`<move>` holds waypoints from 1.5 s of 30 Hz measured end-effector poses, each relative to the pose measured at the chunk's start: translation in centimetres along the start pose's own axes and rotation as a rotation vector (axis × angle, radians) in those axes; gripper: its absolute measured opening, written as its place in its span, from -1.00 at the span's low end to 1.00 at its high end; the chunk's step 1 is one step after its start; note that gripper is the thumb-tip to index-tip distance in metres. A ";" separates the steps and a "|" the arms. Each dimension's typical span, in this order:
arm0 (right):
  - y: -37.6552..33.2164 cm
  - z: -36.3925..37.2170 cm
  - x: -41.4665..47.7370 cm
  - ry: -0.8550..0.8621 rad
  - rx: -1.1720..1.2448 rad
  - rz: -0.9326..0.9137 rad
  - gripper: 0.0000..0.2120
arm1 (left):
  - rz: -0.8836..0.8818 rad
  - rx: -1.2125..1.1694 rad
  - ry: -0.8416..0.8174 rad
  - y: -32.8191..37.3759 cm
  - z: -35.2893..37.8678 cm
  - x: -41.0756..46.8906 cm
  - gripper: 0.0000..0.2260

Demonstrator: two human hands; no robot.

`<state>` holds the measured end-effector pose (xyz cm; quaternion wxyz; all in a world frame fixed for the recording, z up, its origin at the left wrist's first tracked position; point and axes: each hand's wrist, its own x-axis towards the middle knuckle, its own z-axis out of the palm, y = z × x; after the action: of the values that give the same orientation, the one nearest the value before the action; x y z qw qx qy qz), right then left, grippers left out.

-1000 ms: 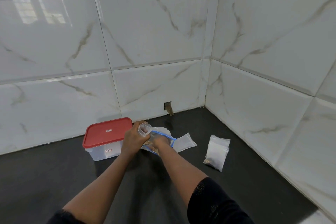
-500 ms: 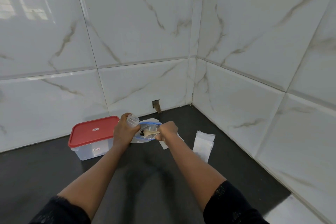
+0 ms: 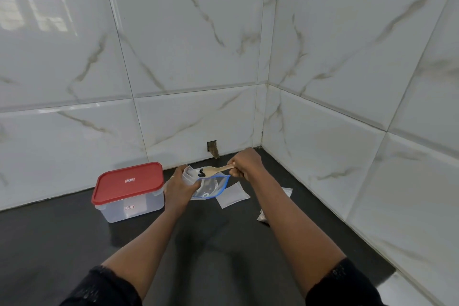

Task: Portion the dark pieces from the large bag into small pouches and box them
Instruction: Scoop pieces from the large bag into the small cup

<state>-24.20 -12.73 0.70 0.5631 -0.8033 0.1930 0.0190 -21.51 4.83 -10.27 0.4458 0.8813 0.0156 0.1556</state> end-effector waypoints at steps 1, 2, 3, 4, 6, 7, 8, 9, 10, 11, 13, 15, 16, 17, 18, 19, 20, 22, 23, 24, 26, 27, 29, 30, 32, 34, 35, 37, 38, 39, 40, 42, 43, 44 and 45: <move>-0.1 0.4 -0.1 0.005 -0.003 -0.036 -0.77 | 0.006 0.004 -0.006 -0.1 0.1 -0.1 -0.45; -0.2 0.8 -0.3 0.001 -0.019 -0.077 -0.76 | 0.012 0.010 -0.016 -0.2 0.2 -0.2 -0.43; -0.2 1.2 -0.5 -0.004 -0.056 -0.128 -0.74 | 0.015 0.017 -0.029 -0.3 0.3 -0.3 -0.41; -0.1 1.6 -0.6 -0.008 -0.113 -0.195 -0.73 | 0.011 0.024 -0.041 -0.3 0.3 -0.4 -0.39; 0.2 2.4 -1.1 0.003 -0.254 -0.360 -0.73 | 0.001 0.023 -0.047 -0.4 0.3 -0.6 -0.38; 0.4 2.6 -1.2 0.015 -0.322 -0.444 -0.73 | 0.000 0.015 -0.041 -0.4 0.3 -0.6 -0.38; 0.6 2.8 -1.3 0.020 -0.383 -0.512 -0.74 | 0.001 0.007 -0.036 -0.5 0.3 -0.6 -0.39; 0.8 3.0 -1.4 0.022 -0.437 -0.562 -0.74 | 0.002 -0.002 -0.033 -0.5 0.2 -0.6 -0.40; 0.9 3.0 -1.4 0.019 -0.478 -0.594 -0.73 | 0.001 -0.010 -0.032 -0.5 0.2 -0.6 -0.41; 0.9 3.0 -1.5 0.019 -0.511 -0.619 -0.72 | 0.000 -0.017 -0.030 -0.6 0.1 -0.6 -0.41; 0.9 2.9 -1.4 0.022 -0.560 -0.667 -0.71 | -0.005 -0.024 -0.030 -0.7 0.1 -0.5 -0.41; 0.8 2.8 -1.5 0.022 -0.600 -0.710 -0.69 | -0.007 -0.023 -0.035 -0.7 0.2 -0.5 -0.41; 0.8 2.8 -1.4 0.018 -0.616 -0.731 -0.68 | -0.006 -0.020 -0.037 -0.7 0.2 -0.5 -0.41; 0.8 2.8 -1.4 0.015 -0.635 -0.751 -0.69 | -0.005 -0.018 -0.037 -0.8 0.3 -0.5 -0.41; 0.8 2.9 -1.3 0.013 -0.659 -0.769 -0.69 | -0.005 -0.017 -0.037 -0.7 0.4 -0.5 -0.41; 0.9 2.9 -1.2 0.009 -0.689 -0.791 -0.69 | -0.006 -0.020 -0.034 -0.7 0.5 -0.5 -0.42; 1.0 3.0 -1.2 0.003 -0.723 -0.816 -0.69 | -0.009 -0.024 -0.034 -0.7 0.5 -0.4 -0.43; 1.2 3.1 -1.1 -0.015 -0.787 -0.862 -0.67 | -0.017 -0.029 -0.033 -0.6 0.6 -0.4 -0.43; 1.2 3.1 -1.1 -0.014 -0.802 -0.881 -0.67 | -0.021 -0.028 -0.033 -0.6 0.6 -0.4 -0.43; 1.2 3.0 -1.2 -0.001 -0.800 -0.888 -0.68 | -0.025 -0.028 -0.032 -0.5 0.6 -0.4 -0.43; 1.0 2.9 -1.1 0.065 -0.754 -0.844 -0.71 | -0.025 -0.035 -0.027 -0.6 0.5 -0.3 -0.44; 0.9 2.8 -1.0 0.107 -0.724 -0.795 -0.71 | -0.022 -0.039 -0.022 -0.7 0.5 -0.2 -0.45; 0.5 2.5 -0.9 0.175 -0.696 -0.661 -0.72 | -0.018 -0.044 -0.012 -0.8 0.2 -0.1 -0.47; 0.3 2.3 -0.8 0.188 -0.688 -0.579 -0.73 | -0.015 -0.049 -0.005 -0.9 0.0 -0.1 -0.48; -0.1 2.1 -0.6 0.157 -0.657 -0.424 -0.77 | -0.012 -0.061 0.009 -1.1 -0.3 -0.1 -0.51; -0.3 2.5 -0.4 0.077 -0.651 -0.328 -0.82 | -0.015 -0.068 0.027 -1.1 -0.6 -0.3 -0.53; -0.3 3.0 -0.3 0.027 -0.660 -0.305 -0.88 | -0.014 -0.064 0.040 -1.2 -0.8 -0.3 -0.54; 0.1 4.1 -0.3 -0.021 -0.668 -0.284 -0.88 | -0.006 -0.065 0.052 -1.2 -1.2 -0.3 -0.54; 0.4 4.8 -0.3 -0.028 -0.658 -0.294 -0.88 | -0.004 -0.064 0.054 -1.2 -1.4 -0.2 -0.55; 0.8 5.6 -0.2 -0.026 -0.643 -0.303 -0.81 | 0.000 -0.065 0.058 -1.2 -1.7 -0.2 -0.57; 1.2 6.4 -0.1 -0.030 -0.631 -0.310 -0.75 | 0.007 -0.069 0.065 -1.4 -1.9 -0.1 -0.58; 1.9 8.2 0.1 -0.069 -0.601 -0.316 -0.70 | 0.030 -0.081 0.082 -1.7 -2.5 -0.1 -0.62; 2.3 9.0 0.1 -0.104 -0.604 -0.318 -0.69 | 0.036 -0.090 0.090 -1.8 -2.7 -0.1 -0.63; 2.7 9.7 0.2 -0.135 -0.615 -0.325 -0.68 | 0.042 -0.099 0.097 -1.9 -2.9 -0.1 -0.64; 2.9 10.5 0.4 -0.165 -0.623 -0.322 -0.68 | 0.049 -0.103 0.102 -2.1 -3.2 -0.1 -0.65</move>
<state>-22.81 -4.09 -5.84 0.3006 -0.9523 0.0031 0.0527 -22.28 8.52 -10.17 0.4852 0.8482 0.0087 0.2120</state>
